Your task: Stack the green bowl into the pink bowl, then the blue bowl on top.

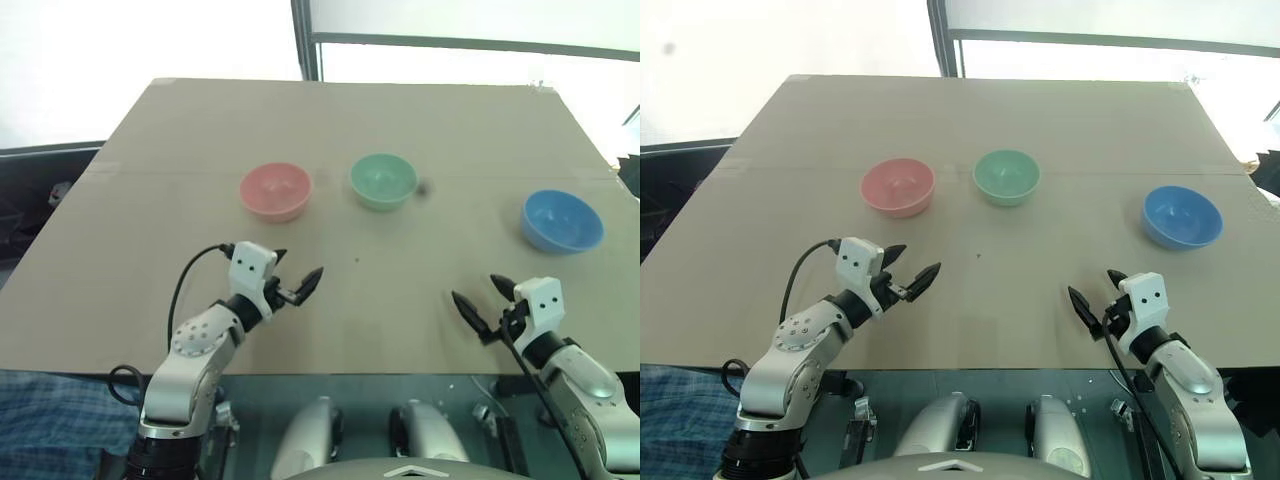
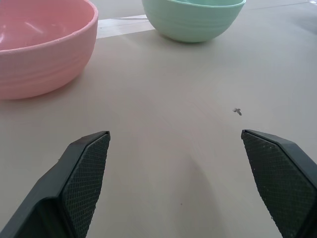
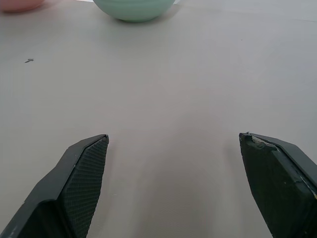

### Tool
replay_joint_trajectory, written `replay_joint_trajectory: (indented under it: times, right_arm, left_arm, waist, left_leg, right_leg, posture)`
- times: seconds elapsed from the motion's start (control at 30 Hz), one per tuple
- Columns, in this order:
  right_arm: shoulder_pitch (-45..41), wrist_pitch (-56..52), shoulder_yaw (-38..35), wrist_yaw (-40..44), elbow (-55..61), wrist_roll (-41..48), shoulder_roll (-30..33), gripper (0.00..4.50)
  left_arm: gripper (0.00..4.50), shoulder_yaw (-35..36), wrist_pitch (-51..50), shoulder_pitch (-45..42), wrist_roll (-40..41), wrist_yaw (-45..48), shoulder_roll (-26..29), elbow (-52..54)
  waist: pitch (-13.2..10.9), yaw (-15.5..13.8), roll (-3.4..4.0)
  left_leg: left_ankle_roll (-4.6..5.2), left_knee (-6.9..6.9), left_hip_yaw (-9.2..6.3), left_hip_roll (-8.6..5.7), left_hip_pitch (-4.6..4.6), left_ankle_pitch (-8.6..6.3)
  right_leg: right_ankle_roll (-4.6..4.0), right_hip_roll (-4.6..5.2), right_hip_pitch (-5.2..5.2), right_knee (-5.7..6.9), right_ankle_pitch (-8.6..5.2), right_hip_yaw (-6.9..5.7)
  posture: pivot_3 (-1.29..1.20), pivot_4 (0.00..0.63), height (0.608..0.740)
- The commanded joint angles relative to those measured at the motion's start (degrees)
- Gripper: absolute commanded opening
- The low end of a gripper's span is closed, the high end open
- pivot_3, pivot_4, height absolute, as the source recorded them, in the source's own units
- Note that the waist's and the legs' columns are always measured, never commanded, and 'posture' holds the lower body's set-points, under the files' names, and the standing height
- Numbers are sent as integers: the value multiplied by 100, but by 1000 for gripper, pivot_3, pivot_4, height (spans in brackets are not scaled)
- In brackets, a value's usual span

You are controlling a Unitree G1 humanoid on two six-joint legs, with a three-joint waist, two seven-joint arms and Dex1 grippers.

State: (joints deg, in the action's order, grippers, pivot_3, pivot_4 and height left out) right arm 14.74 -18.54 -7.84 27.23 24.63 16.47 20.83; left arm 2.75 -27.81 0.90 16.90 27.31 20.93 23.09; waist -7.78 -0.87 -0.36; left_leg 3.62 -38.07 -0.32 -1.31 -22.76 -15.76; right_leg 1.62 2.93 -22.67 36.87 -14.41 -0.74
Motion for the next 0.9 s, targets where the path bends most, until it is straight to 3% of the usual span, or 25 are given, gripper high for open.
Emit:
replay_joint_trajectory:
  times: [0.03, 0.67, 0.9]
  right_arm:
    - [-40, 136, -39, 39, 65, 32, 52, 4428]
    - [-123, 305, 92, 3, 44, 19, -6, 4428]
    - [-302, -103, 44, 314, 508, 916, -21, 4428]
  left_arm:
    - [4500, -33, 246, 36, -36, 70, 68, 250]
    - [4500, -200, 466, -112, -57, 179, 155, 86]
    - [4500, -275, 428, -309, -179, 113, 191, -35]
  waist:
    - [0, 0, 0]
    - [0, 0, 0]
    - [0, -1, 0]
  left_leg:
    - [0, 0, 0, 0, 0, 0]
    - [0, -1, 0, 0, 0, 0]
    - [0, -3, 0, 0, 1, 0]
  right_leg:
    - [0, 0, 0, 0, 0, 0]
    - [0, -1, 1, 0, 0, 0]
    - [1, -2, 1, 1, 0, -1]
  posture:
    - [0, 150, 740]
    - [0, 150, 740]
    - [0, 150, 740]
